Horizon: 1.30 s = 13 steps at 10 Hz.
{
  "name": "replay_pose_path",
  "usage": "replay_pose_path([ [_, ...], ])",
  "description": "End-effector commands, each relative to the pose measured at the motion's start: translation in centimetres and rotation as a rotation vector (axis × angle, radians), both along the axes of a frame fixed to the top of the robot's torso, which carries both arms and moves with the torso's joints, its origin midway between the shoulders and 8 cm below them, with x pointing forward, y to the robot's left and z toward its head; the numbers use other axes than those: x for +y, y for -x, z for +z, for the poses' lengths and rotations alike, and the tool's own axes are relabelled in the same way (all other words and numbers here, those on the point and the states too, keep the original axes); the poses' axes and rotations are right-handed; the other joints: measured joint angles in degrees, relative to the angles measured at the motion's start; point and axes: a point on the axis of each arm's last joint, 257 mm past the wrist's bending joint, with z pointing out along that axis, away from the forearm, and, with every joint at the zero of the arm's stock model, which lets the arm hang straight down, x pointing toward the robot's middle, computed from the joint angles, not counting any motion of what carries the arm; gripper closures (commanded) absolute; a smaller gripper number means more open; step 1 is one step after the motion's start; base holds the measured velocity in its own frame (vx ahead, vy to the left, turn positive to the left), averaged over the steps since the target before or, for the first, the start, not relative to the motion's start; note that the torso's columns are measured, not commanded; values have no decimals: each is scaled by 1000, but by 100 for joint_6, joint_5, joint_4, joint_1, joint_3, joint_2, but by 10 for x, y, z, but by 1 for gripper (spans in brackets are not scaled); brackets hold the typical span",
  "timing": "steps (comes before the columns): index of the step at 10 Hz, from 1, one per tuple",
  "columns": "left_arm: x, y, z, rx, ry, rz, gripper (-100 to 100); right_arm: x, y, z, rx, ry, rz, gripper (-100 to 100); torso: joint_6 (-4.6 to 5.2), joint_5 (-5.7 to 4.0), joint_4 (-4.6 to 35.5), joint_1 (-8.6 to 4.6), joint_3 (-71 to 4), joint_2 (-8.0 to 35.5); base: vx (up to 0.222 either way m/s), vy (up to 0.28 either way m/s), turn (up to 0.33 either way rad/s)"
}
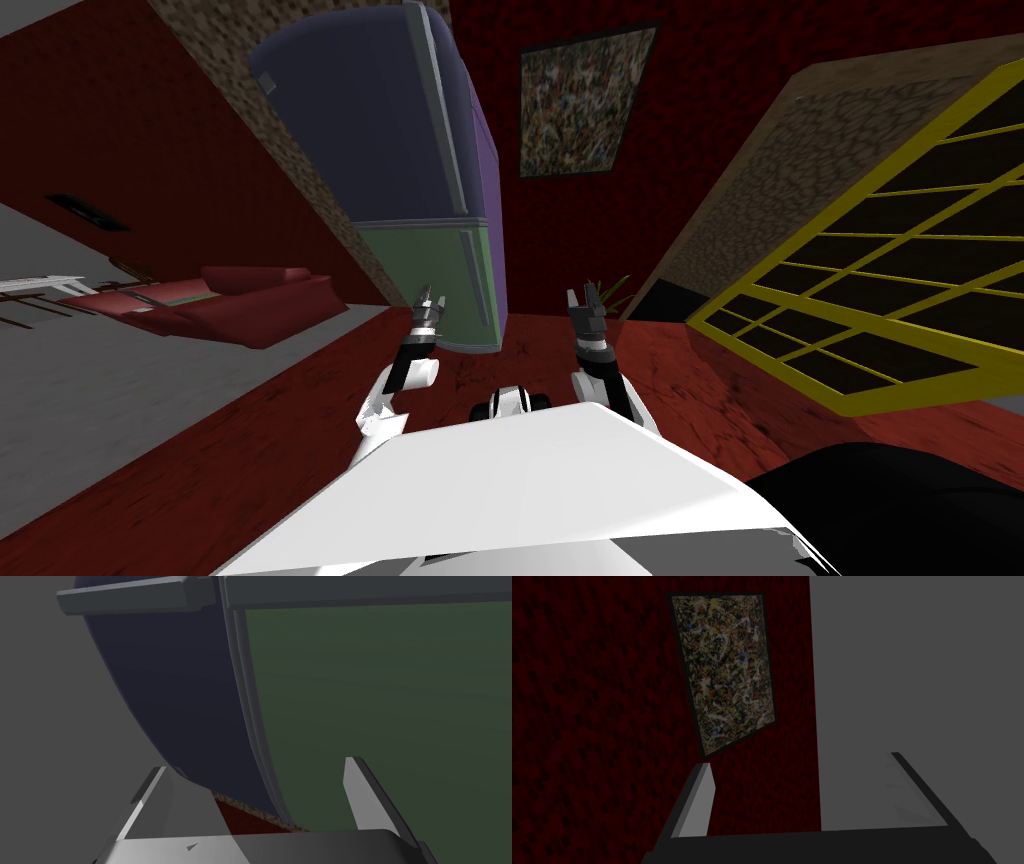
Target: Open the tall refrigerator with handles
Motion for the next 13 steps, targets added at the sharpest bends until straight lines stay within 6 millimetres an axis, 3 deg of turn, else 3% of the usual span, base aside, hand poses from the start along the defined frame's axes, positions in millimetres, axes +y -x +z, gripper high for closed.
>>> replay_pose_path([
  [1, 0, -17, 2, 11, 21, -19, -100, 0, 0, 0, 0, 0, 0, 0, 1, 0, 0, -1, 0, -1, -5, -26, -3],
  [8, 2, -77, 2, 91, 98, -67, -100, 0, 0, 0, 0, 0, 0, 0, 1, 0, 0, 0, -1, -1, -7, -30, -2],
  [9, -1, -79, 11, 75, 97, -73, -100, 0, 0, 0, 0, 0, 0, 0, 1, 0, 0, -2, 0, 1, -7, -30, -1],
  [10, 3, -92, 4, 110, 119, -77, -100, 0, 0, 0, 0, 0, 0, 0, 0, 0, 0, -1, 1, 1, -5, -37, -3],
  [11, -1, -94, 15, 92, 118, -85, -100, 0, 0, 0, 0, 0, 0, 0, 1, 0, 0, -4, 0, -1, -1, -32, -1],
  [12, 4, -108, 6, 132, 141, -87, -100, 0, 0, 0, 0, 0, 0, 0, 1, -1, 0, -2, -1, -2, -3, -36, -4],
  [13, -1, -110, 19, 110, 140, -96, -100, 0, 0, 0, 0, 0, 0, 0, 1, 0, 0, -3, 0, -1, -6, -30, 1],
])
